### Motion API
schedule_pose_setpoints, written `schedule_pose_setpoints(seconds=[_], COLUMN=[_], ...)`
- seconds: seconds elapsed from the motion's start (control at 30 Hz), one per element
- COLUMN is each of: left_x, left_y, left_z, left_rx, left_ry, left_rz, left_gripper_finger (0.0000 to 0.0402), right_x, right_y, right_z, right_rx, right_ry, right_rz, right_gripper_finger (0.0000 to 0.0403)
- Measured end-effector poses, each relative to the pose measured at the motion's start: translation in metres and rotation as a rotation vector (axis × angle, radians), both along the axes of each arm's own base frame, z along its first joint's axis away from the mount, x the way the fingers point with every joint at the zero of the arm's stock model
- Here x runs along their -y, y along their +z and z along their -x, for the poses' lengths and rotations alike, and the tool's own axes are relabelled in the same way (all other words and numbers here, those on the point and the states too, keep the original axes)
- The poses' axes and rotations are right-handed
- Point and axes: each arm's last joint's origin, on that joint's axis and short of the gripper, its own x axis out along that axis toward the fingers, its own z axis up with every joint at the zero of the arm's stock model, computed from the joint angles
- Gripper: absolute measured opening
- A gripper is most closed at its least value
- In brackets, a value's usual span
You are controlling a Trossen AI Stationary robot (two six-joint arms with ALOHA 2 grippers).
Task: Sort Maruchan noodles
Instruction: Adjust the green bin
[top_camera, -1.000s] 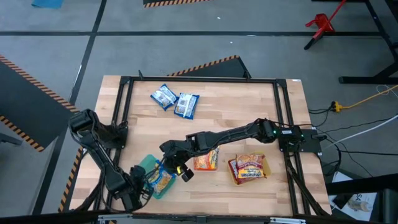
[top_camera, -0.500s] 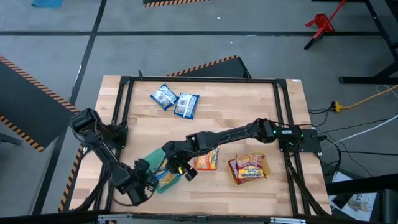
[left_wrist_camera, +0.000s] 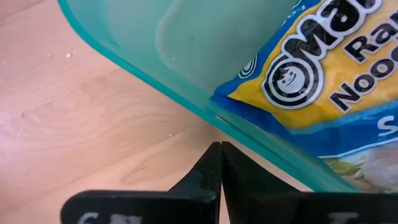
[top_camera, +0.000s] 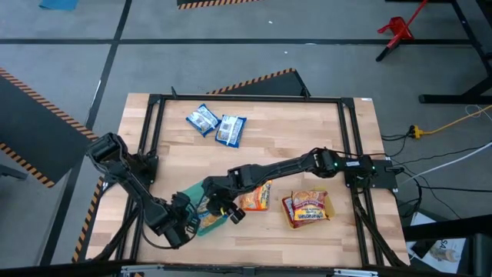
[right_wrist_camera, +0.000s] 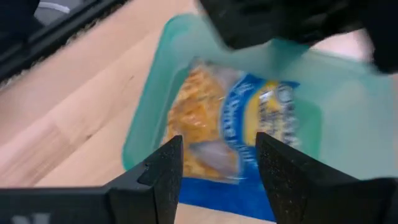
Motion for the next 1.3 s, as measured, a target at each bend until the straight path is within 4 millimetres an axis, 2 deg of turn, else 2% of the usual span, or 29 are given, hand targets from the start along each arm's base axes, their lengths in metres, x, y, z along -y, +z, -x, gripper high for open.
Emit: schedule_pose_setpoints(seconds=[0.1,0.27,0.5,0.73,1.0,1.3], left_x=[-0.001,-0.001,-0.003,-0.006,-0.007,-0.007], left_y=[0.000,0.000,0.000,0.000,0.000,0.000], left_z=[-0.002,-0.002,-0.003,-0.008,-0.008,-0.008], left_rx=[-0.004,-0.005,-0.004,-0.010,-0.017,-0.016], left_ry=[-0.005,-0.006,-0.048,-0.077,-0.106,-0.118], left_rz=[0.001,0.002,-0.015,-0.024,-0.035,-0.041], left_gripper_finger=[0.0000,0.0000,0.0000,0.0000,0.0000,0.0000], right_x=[-0.001,0.010,0.022,0.019,0.008,0.005], right_y=[-0.007,-0.018,-0.017,-0.011,-0.011,-0.011], right_z=[0.000,-0.006,-0.013,-0.019,-0.003,-0.003], right_rx=[-0.018,-0.018,0.073,0.162,0.021,0.014], right_ry=[0.008,-0.041,-0.163,-0.150,-0.063,-0.041], right_rz=[0.010,0.040,0.250,0.198,0.225,0.193], right_gripper_finger=[0.0186,0.0186,0.0186,0.0186,0.0186,0.0186])
